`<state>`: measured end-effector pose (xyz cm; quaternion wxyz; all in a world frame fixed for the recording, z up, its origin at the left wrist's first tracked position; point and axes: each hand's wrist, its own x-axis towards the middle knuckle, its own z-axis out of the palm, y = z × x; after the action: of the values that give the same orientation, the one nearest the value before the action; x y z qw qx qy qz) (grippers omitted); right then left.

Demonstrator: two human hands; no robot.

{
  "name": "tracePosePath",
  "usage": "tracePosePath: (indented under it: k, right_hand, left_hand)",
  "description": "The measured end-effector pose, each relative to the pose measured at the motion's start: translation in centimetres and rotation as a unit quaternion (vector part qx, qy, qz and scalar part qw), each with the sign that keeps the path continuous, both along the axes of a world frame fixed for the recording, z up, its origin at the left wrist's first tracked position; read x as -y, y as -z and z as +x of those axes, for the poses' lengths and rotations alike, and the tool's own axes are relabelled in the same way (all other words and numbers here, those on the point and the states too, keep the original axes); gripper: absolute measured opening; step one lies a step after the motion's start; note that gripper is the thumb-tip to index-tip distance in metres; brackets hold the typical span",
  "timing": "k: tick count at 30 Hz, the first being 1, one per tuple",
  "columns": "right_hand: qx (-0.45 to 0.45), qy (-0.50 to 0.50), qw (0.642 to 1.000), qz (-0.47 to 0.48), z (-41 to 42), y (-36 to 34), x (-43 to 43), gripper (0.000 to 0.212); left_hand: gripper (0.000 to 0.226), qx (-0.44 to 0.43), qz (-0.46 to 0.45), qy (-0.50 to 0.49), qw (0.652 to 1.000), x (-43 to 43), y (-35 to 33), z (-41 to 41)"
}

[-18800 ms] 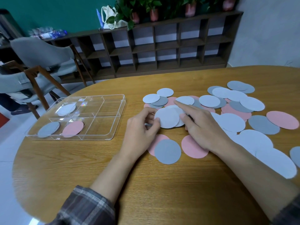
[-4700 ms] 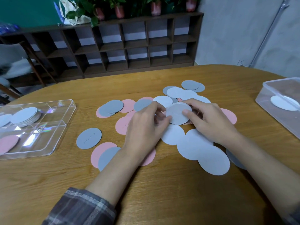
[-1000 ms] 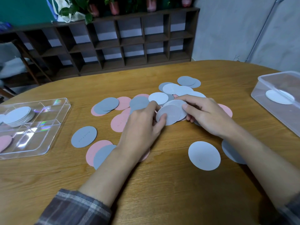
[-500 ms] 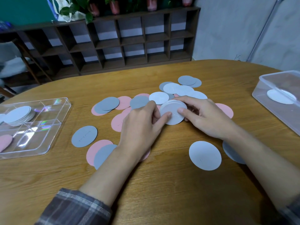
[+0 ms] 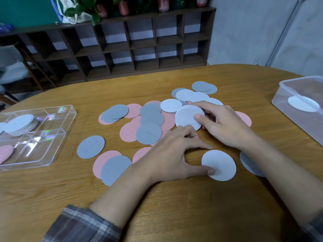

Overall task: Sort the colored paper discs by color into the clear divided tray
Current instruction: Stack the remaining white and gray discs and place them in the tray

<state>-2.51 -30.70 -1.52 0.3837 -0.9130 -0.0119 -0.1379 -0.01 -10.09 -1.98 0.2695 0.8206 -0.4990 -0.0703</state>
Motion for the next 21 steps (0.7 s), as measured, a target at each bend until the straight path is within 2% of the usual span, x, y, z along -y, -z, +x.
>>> tracePosePath:
  k: [10,17,21]
  right_hand:
    - [0.002,0.000,1.000,0.000,0.0,-0.1,0.1,0.034]
    - [-0.006,-0.012,0.998,0.058,-0.2,-0.4,-0.2,0.030]
    - [-0.014,-0.011,0.994,0.109,-0.1,-0.6,-0.2,0.029]
  left_hand:
    - [0.030,-0.143,-0.068,-0.031,0.987,-0.3,-0.7,0.4]
    - [0.013,-0.290,-0.200,-0.076,0.933,-0.4,-0.4,1.2]
    - [0.011,-0.298,-0.267,-0.130,0.907,-0.5,-0.5,1.7]
